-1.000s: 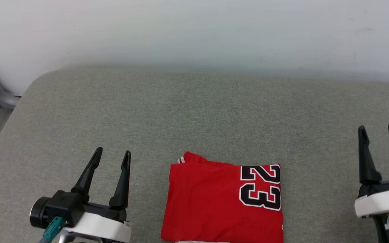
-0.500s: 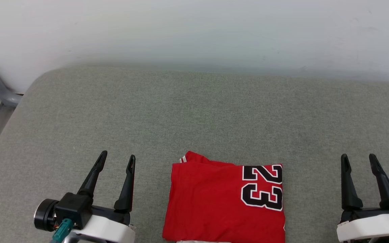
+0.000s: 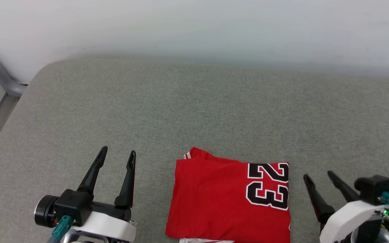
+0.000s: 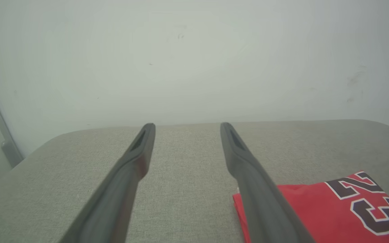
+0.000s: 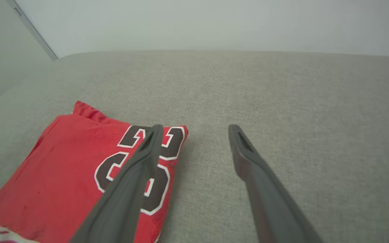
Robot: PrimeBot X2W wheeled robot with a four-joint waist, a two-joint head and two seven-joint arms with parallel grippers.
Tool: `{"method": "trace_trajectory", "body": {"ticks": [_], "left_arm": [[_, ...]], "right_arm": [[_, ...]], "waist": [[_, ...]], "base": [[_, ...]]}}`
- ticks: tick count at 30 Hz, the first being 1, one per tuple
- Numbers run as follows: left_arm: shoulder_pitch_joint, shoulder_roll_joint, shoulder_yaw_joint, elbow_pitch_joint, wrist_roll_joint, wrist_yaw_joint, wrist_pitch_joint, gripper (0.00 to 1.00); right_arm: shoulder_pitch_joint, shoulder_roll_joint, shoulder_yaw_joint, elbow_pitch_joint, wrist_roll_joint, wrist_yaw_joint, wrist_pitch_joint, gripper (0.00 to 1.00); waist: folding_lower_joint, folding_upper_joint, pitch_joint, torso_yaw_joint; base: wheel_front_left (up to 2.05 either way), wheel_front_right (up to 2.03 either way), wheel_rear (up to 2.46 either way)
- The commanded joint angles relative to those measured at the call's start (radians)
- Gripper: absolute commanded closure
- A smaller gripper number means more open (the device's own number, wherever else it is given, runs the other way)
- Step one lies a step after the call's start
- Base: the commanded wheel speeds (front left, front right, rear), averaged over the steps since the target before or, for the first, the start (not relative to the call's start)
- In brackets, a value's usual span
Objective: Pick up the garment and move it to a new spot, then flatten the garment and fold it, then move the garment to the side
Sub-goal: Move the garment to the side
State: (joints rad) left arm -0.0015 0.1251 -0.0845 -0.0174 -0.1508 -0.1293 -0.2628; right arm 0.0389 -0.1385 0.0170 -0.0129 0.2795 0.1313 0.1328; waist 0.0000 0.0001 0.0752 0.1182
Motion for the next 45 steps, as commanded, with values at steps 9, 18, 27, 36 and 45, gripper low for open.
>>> {"method": "trace_trajectory", "body": {"ticks": [9,18,27,36,45], "left_arm": [[-0.047,0.001,-0.016,-0.002,-0.003,-0.002,-0.002,0.0],[-0.093,-0.001,-0.04,0.008,-0.009,-0.002,-0.002,0.0],[-0.109,-0.004,-0.046,0.016,-0.014,-0.002,-0.002,0.0],[-0.122,-0.002,-0.059,0.011,-0.015,-0.002,-0.002,0.0],[-0.09,0.014,-0.076,0.012,-0.019,-0.002,-0.002,0.0]], "right_arm": [[-0.052,-0.034,0.037,-0.116,0.111,-0.001,0.588,0.0],[-0.099,0.008,0.023,-0.091,0.09,-0.001,0.819,0.0],[-0.105,0.034,0.065,0.009,0.078,-0.001,0.859,0.0],[-0.108,0.002,0.124,0.122,0.053,-0.002,0.813,1.0],[-0.19,-0.136,0.24,0.072,0.031,-0.002,0.701,1.0]], "waist": [[0.0,-0.0001,0.071,0.037],[0.0,-0.0001,0.127,0.098],[0.0,-0.0001,0.164,0.138],[0.0,-0.0001,0.167,0.147],[0.0,-0.0001,0.115,0.098]], "base": [[0.0,0.0,0.0],[0.0,0.0,0.0],[0.0,0.0,0.0],[0.0,0.0,0.0],[0.0,0.0,0.0]]}}
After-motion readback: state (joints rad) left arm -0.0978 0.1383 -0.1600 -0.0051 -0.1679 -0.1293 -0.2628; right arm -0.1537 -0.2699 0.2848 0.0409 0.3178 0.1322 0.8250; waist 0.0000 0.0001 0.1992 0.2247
